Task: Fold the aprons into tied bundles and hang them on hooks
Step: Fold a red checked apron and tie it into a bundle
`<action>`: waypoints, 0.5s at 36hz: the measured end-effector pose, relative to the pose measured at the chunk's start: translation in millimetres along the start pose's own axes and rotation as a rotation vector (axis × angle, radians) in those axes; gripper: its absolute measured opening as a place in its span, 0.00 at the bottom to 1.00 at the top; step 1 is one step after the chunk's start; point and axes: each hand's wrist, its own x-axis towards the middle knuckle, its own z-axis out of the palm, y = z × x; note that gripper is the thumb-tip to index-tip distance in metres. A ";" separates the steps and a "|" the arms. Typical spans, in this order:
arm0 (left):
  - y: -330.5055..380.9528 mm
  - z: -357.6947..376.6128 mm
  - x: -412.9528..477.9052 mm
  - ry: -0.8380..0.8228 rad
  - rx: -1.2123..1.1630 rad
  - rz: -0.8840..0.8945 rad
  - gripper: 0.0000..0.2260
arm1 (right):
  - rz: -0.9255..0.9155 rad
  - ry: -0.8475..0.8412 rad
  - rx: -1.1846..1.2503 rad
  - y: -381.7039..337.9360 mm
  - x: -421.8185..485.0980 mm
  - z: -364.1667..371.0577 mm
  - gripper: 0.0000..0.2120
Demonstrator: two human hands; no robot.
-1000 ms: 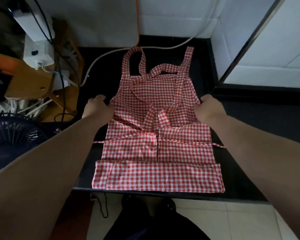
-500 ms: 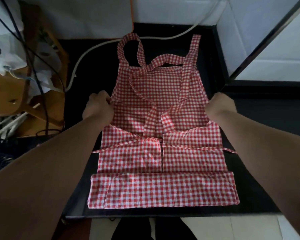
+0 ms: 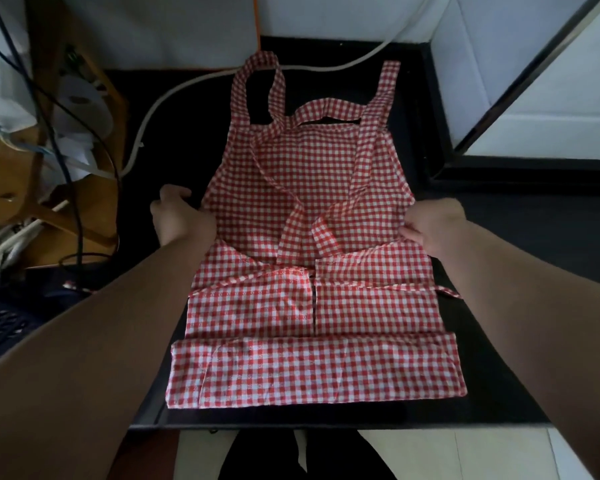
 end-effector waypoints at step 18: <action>59.6 26.3 -24.0 -0.463 -0.050 0.255 0.19 | -0.195 -0.019 0.358 -38.5 17.9 19.4 0.28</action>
